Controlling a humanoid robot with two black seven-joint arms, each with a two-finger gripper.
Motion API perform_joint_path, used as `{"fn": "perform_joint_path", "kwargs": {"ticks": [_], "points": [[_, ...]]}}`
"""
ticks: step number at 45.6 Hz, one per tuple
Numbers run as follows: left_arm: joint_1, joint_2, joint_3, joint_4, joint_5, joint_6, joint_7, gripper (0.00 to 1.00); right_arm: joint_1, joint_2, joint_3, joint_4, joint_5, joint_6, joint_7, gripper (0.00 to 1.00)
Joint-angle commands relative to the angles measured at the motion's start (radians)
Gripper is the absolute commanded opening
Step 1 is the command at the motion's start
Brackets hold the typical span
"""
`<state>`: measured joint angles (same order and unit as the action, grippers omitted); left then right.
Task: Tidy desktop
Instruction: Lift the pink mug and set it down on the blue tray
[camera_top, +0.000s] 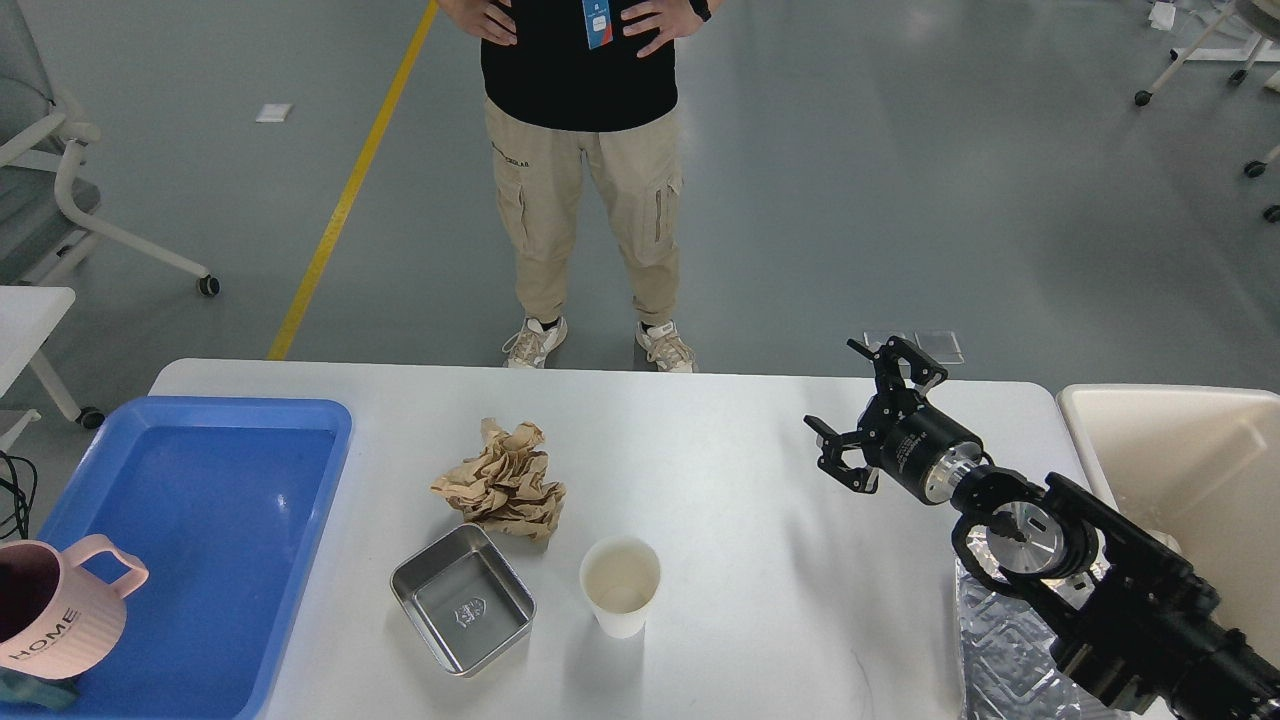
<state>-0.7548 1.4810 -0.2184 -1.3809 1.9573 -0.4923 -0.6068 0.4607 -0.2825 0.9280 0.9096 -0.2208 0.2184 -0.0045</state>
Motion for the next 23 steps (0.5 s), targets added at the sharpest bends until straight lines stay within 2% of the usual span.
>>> {"fn": "perform_joint_path", "kwargs": {"ticks": [1, 9, 23], "points": [[0.029, -0.042, 0.001, 0.046, 0.003, 0.029, 0.006, 0.06, -0.002, -0.006, 0.0, 0.0, 0.0, 0.001, 0.0, 1.0], [0.063, -0.108, -0.001, 0.155, 0.0, 0.072, 0.007, 0.06, -0.004, -0.011, 0.0, 0.0, 0.0, 0.002, 0.0, 1.0], [0.091, -0.209, -0.001, 0.226, -0.005, 0.09, 0.01, 0.07, -0.004, -0.011, 0.0, 0.0, 0.0, 0.002, 0.0, 1.0]]}}
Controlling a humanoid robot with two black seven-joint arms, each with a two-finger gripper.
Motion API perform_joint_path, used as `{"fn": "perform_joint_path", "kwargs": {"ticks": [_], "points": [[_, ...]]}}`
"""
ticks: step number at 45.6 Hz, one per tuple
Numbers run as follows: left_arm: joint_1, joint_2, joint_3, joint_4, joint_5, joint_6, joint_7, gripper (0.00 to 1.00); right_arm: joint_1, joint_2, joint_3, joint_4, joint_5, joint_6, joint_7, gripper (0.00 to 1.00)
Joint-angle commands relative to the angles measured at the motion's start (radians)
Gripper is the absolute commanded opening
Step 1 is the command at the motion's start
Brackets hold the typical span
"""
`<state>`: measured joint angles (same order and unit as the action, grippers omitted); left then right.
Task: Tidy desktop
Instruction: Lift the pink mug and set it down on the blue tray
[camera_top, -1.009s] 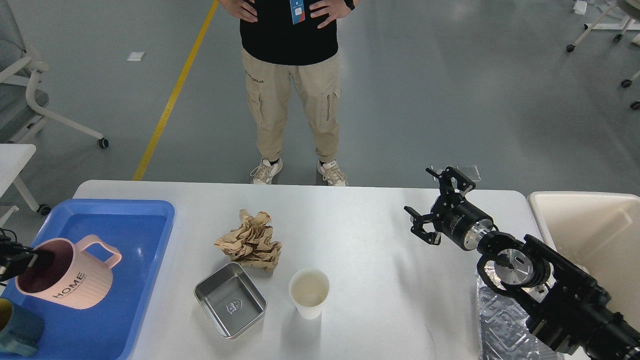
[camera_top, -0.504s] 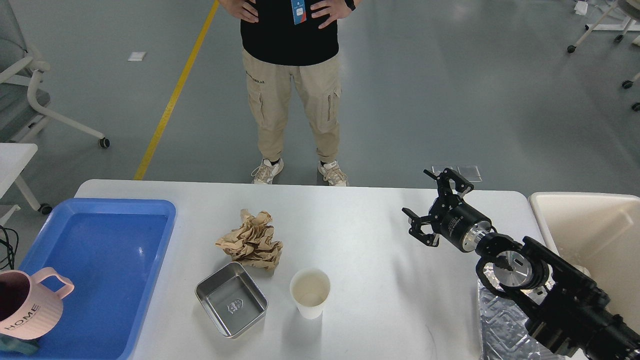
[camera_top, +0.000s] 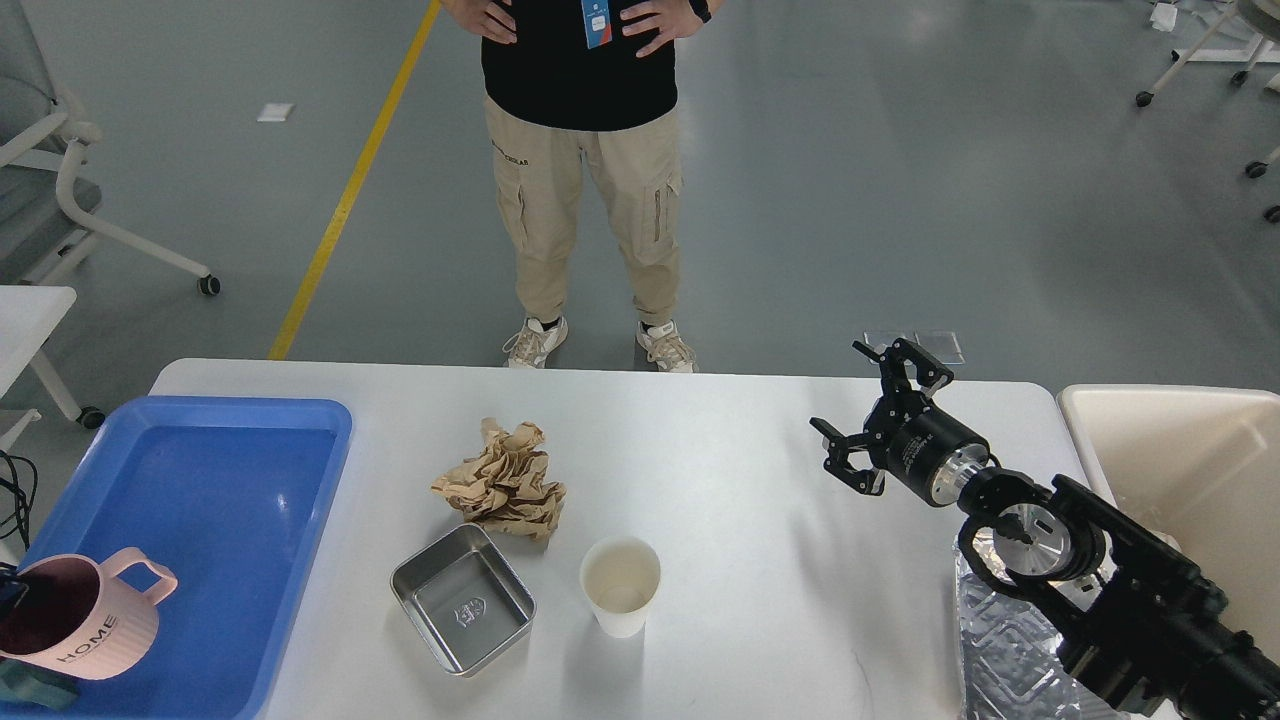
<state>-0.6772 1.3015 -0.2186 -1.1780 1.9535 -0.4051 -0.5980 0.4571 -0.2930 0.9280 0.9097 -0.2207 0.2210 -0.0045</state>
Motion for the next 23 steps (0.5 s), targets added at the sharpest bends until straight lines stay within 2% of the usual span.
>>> {"fn": "perform_joint_path", "kwargs": {"ticks": [1, 23], "points": [[0.014, -0.034, -0.001, 0.026, -0.001, 0.005, 0.001, 0.07, 0.0, 0.0, 0.0, 0.0, 0.0, 0.001, 0.0, 1.0], [0.05, -0.13, -0.001, 0.115, -0.004, 0.031, 0.001, 0.08, 0.003, -0.005, 0.002, 0.0, 0.0, 0.001, 0.0, 1.0]]}}
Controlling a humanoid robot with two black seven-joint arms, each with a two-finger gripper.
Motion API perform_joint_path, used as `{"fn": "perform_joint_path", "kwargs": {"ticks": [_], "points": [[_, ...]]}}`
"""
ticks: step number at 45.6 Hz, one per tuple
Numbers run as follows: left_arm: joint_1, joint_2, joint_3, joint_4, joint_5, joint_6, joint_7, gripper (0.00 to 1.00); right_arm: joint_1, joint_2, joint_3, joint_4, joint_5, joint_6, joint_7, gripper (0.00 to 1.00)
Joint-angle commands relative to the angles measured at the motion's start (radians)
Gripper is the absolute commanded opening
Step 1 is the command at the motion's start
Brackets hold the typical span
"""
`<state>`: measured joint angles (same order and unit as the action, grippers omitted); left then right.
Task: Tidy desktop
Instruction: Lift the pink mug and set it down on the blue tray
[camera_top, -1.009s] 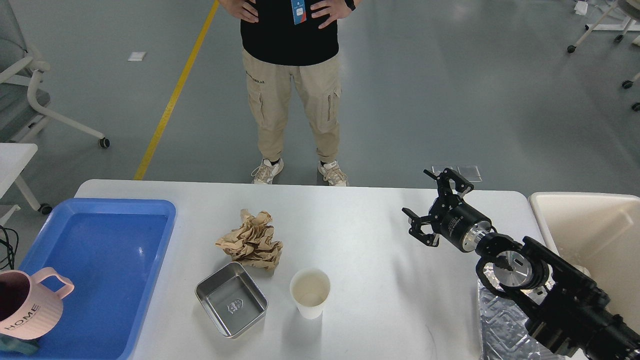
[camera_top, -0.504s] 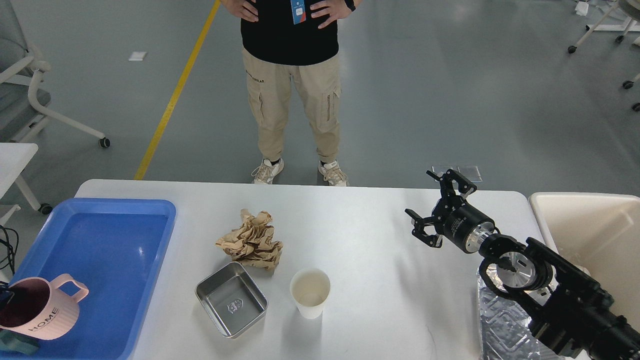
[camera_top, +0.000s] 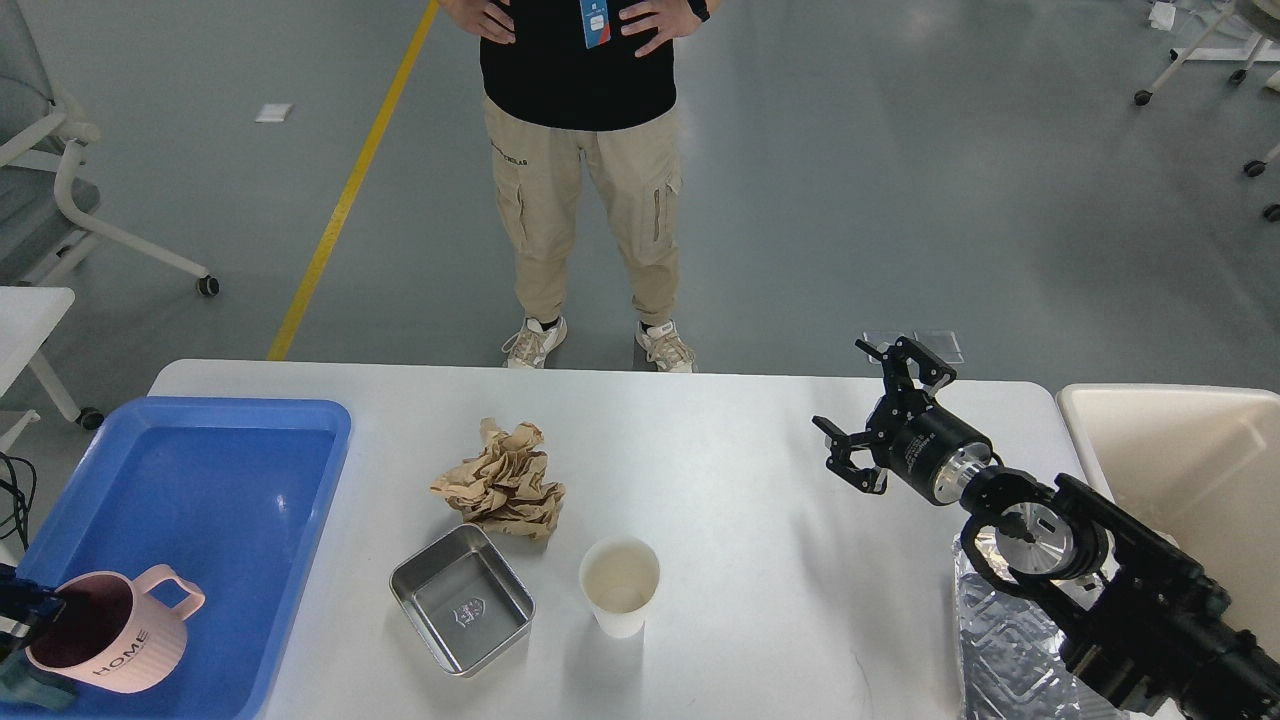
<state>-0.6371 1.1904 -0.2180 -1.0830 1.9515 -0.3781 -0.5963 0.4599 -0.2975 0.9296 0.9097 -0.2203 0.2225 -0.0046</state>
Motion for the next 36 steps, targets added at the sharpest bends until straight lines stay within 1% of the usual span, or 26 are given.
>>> {"fn": "perform_joint_path", "kwargs": {"ticks": [1, 9, 13, 15, 20, 26, 32, 36], "points": [[0.014, -0.02, -0.001, 0.023, -0.002, 0.005, 0.0, 0.08, 0.0, 0.0, 0.0, 0.0, -0.001, 0.0, 0.0, 1.0], [0.027, -0.026, 0.0, 0.034, -0.005, 0.018, 0.0, 0.09, 0.002, -0.002, 0.0, 0.0, -0.001, 0.0, 0.002, 1.0], [0.03, -0.044, -0.001, 0.038, -0.005, 0.018, 0.0, 0.13, 0.002, -0.002, 0.0, 0.0, -0.001, 0.0, 0.0, 1.0], [0.03, -0.048, -0.001, 0.038, -0.006, 0.018, 0.0, 0.18, 0.002, -0.002, 0.0, 0.0, -0.001, 0.0, 0.002, 1.0], [0.03, -0.048, -0.003, 0.038, -0.017, 0.016, 0.0, 0.37, 0.002, 0.0, 0.0, 0.0, -0.001, 0.0, 0.0, 1.0], [0.03, -0.044, -0.003, 0.038, -0.031, 0.015, -0.002, 0.5, 0.003, 0.0, 0.0, 0.0, -0.001, 0.0, 0.0, 1.0], [0.03, -0.038, -0.004, 0.038, -0.039, 0.01, -0.002, 0.71, 0.005, 0.0, 0.0, 0.0, -0.001, 0.0, 0.0, 1.0], [0.028, -0.035, -0.006, 0.035, -0.049, 0.007, -0.008, 0.76, 0.005, 0.0, 0.0, 0.0, -0.001, 0.0, 0.0, 1.0]]}}
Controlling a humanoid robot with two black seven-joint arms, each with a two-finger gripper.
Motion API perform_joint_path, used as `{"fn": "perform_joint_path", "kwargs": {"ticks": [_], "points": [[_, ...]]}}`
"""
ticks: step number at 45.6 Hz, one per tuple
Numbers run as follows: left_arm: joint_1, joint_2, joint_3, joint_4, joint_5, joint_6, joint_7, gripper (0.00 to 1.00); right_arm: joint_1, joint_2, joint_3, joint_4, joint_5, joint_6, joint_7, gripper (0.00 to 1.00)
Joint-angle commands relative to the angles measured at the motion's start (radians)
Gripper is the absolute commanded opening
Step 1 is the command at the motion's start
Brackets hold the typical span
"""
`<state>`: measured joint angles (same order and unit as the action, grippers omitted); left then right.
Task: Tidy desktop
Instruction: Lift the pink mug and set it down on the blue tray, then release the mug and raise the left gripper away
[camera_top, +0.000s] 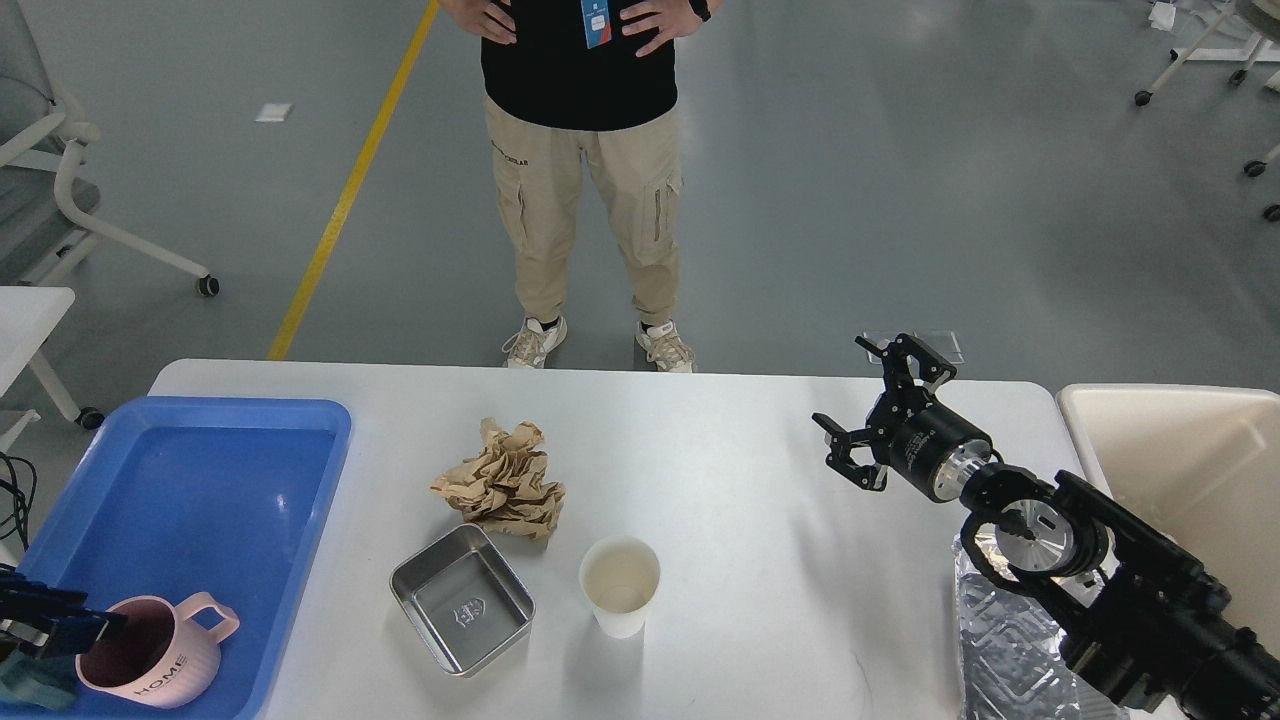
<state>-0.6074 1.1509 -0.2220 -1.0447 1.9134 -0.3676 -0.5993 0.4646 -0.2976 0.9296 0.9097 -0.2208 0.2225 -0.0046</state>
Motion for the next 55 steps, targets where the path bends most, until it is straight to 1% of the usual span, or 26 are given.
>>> {"fn": "perform_joint_path", "kwargs": {"ticks": [1, 4, 9, 16, 19, 21, 25, 29, 35, 37, 39, 41, 45, 49, 51, 55], "points": [[-0.002, 0.006, -0.002, -0.005, -0.019, -0.004, -0.007, 0.78, 0.0, 0.0, 0.0, 0.0, 0.0, 0.0, 0.0, 1.0], [-0.005, 0.009, -0.004, -0.011, -0.039, -0.01, -0.01, 0.81, 0.002, -0.002, 0.0, -0.002, 0.0, 0.0, 0.0, 1.0], [-0.014, 0.018, -0.01, -0.014, -0.106, -0.025, -0.007, 0.89, 0.005, -0.002, 0.0, -0.002, 0.0, 0.0, 0.0, 1.0], [-0.04, 0.061, -0.022, -0.061, -0.227, -0.102, 0.006, 0.95, 0.008, -0.002, 0.0, -0.003, 0.0, 0.0, 0.0, 1.0], [-0.08, 0.09, -0.03, -0.093, -0.286, -0.14, 0.024, 0.96, 0.008, -0.002, 0.0, -0.003, 0.0, 0.0, 0.0, 1.0], [-0.106, 0.105, -0.034, -0.107, -0.333, -0.166, 0.051, 0.96, 0.008, -0.002, 0.0, -0.003, 0.0, 0.0, 0.0, 1.0], [-0.156, 0.124, -0.046, -0.113, -0.444, -0.215, 0.128, 0.97, 0.009, -0.002, 0.0, -0.003, 0.0, -0.003, 0.0, 1.0], [-0.195, 0.133, -0.057, -0.113, -0.54, -0.251, 0.223, 0.97, 0.011, -0.002, 0.0, -0.003, 0.0, -0.005, 0.0, 1.0], [-0.25, 0.138, -0.057, -0.117, -0.603, -0.281, 0.383, 0.97, 0.012, -0.003, 0.0, -0.003, 0.0, -0.006, 0.0, 1.0], [-0.258, 0.138, -0.057, -0.121, -0.609, -0.283, 0.421, 0.97, 0.014, -0.003, 0.0, -0.003, 0.0, -0.006, 0.0, 1.0], [-0.258, 0.138, -0.059, -0.124, -0.617, -0.278, 0.449, 0.97, 0.014, -0.005, 0.0, -0.002, 0.0, -0.006, 0.0, 1.0], [-0.258, 0.138, -0.06, -0.126, -0.632, -0.278, 0.463, 0.97, 0.016, -0.011, 0.0, -0.002, 0.0, -0.006, 0.0, 1.0], [-0.258, 0.136, -0.085, -0.127, -0.704, -0.272, 0.475, 0.97, 0.016, -0.017, 0.0, -0.002, 0.0, -0.006, 0.0, 1.0], [-0.249, 0.135, -0.082, -0.127, -0.784, -0.261, 0.487, 0.97, 0.016, -0.017, 0.0, -0.002, 0.0, -0.006, 0.0, 1.0], [-0.242, 0.133, -0.076, -0.127, -0.803, -0.249, 0.484, 0.97, 0.016, -0.015, 0.0, -0.002, 0.0, -0.008, 0.0, 1.0], [-0.239, 0.124, -0.08, -0.127, -0.821, -0.237, 0.461, 0.97, 0.016, -0.015, 0.0, -0.002, 0.0, -0.008, 0.0, 1.0]]}}
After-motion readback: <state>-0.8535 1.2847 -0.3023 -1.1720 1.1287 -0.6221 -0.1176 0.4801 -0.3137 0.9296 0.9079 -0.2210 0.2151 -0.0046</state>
